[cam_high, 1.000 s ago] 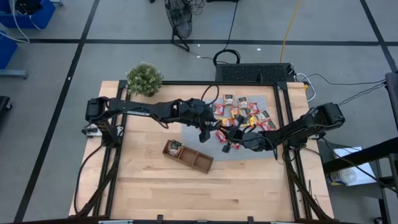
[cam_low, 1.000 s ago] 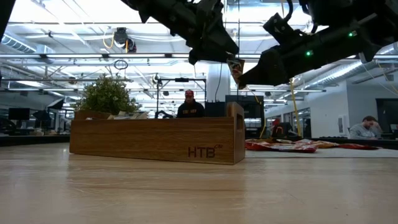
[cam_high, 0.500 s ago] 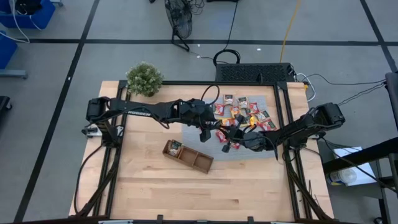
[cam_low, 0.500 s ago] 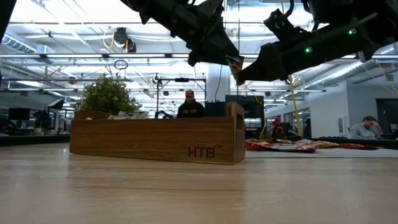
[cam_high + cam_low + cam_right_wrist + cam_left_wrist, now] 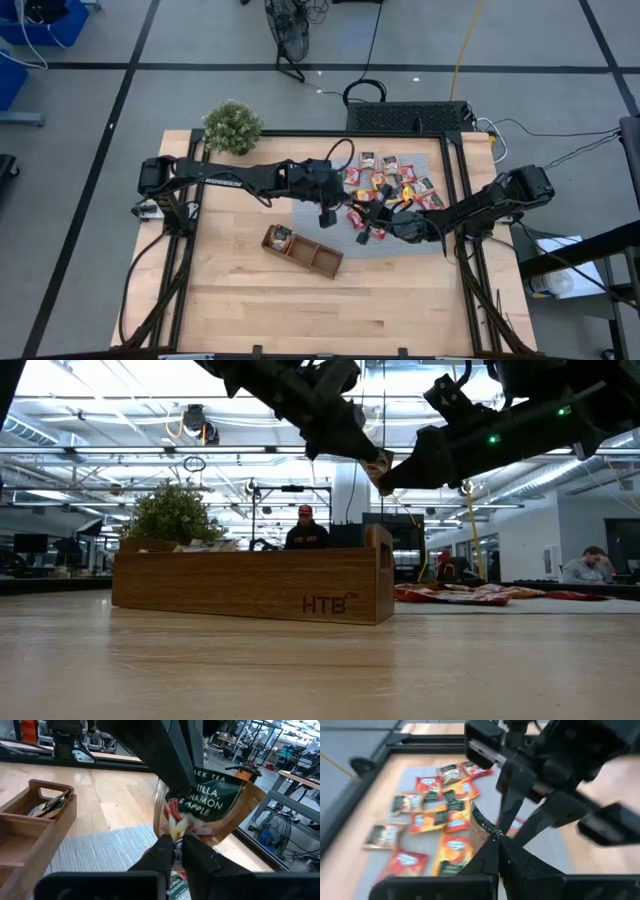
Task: Pick & Place Tea
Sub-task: Put the brown tea bag into the left section of the wooden organizer
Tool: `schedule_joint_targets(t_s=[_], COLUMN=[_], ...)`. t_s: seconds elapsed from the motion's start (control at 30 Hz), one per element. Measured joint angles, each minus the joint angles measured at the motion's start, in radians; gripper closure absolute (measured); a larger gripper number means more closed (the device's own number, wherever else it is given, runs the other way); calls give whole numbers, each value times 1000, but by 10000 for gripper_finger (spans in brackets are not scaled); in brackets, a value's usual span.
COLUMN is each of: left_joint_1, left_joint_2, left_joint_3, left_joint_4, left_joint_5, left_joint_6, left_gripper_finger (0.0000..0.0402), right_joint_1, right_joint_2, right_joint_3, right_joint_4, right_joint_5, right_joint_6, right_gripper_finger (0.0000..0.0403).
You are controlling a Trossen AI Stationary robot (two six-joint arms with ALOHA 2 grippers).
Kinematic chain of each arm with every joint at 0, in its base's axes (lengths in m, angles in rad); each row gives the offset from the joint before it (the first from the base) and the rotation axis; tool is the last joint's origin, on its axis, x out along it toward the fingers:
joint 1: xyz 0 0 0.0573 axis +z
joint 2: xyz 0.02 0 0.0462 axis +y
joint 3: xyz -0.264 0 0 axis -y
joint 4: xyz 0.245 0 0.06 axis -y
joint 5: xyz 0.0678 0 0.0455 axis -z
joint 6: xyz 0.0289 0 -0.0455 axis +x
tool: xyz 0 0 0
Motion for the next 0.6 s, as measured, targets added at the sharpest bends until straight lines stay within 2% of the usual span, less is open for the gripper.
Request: schedule_joint_targets(t_s=[0.17, 0.23, 0.4, 0.5, 0.6], left_joint_1=[-10, -23, -83, -121, -157], left_joint_2=[-75, -118, -222, -277, -333], left_joint_3=[0, 0, 0, -17, -75], left_joint_4=[-107, -199, -560, -792, -856], left_joint_5=[-143, -154, -63, 12, 146], left_joint_6=[147, 213, 387, 428, 443], left_gripper_finger=[397, 398, 399, 399, 399], right_joint_1=[0, 0, 0, 0, 0], right_joint_2=[1, 0, 0, 0, 0], right_joint_3=[0, 0, 0, 0, 0], right_joint_4=[-32, -27, -29, -30, -29], right_joint_5=[-33, -74, -183, -213, -213], right_joint_6=[81, 113, 152, 152, 152], right_gripper_finger=[341, 332, 319, 317, 317])
